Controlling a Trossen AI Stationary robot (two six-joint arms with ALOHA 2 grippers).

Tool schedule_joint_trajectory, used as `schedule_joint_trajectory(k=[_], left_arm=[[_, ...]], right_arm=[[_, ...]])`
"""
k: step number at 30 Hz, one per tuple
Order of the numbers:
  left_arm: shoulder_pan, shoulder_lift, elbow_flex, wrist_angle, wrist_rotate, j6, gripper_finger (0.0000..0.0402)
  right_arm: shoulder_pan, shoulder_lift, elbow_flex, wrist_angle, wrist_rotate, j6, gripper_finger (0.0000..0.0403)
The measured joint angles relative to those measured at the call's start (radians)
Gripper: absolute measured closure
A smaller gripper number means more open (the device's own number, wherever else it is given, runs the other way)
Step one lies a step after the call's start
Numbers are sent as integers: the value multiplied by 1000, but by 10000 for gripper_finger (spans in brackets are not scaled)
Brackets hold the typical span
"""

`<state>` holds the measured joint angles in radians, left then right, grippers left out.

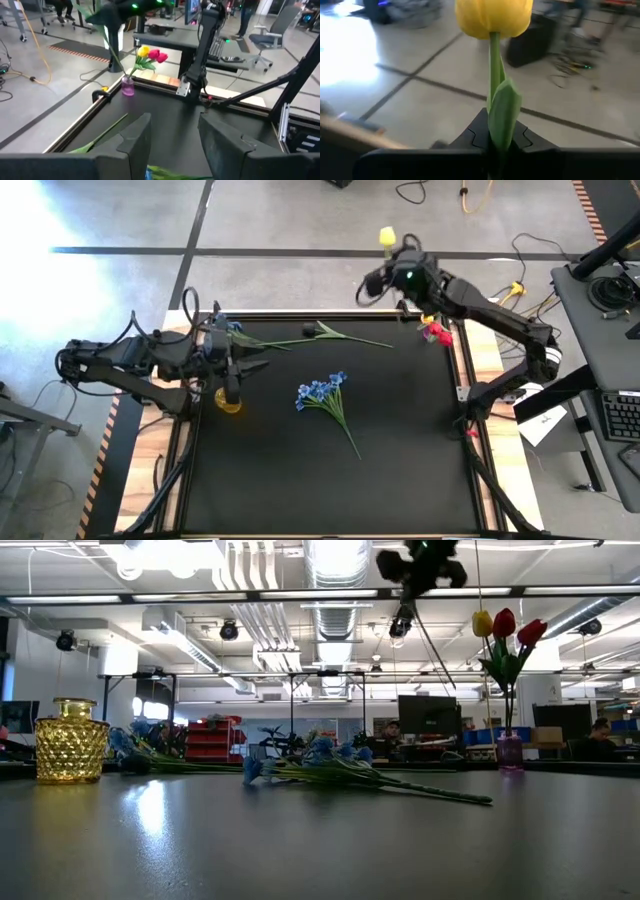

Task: Sort flowers into vase by color
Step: Put the yellow flower into the purple vase

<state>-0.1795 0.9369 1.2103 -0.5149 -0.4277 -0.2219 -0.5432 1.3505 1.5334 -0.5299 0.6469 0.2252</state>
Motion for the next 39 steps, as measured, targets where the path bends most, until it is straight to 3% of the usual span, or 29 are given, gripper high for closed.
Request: schedule_joint_trajectory(k=[4,8,12,17,22,39], left_arm=[[1,11,0,3,-29,-9,251],[21,29,0,16,-128,-55,251],[89,56,0,103,-124,-50,251],[214,93,34,160,7,-57,250],[289,143,90,153,66,-44,250],[345,278,235,136,153,41,251]], right_arm=[[-155,-60,-118,168,1,-61,391],[-261,-107,-255,420,-39,-131,391],[-338,-123,-372,564,-43,-178,391],[-404,-138,-512,633,-37,-169,391],[-415,-182,-597,651,-9,-158,391],[-422,-256,-639,692,-62,-211,390]])
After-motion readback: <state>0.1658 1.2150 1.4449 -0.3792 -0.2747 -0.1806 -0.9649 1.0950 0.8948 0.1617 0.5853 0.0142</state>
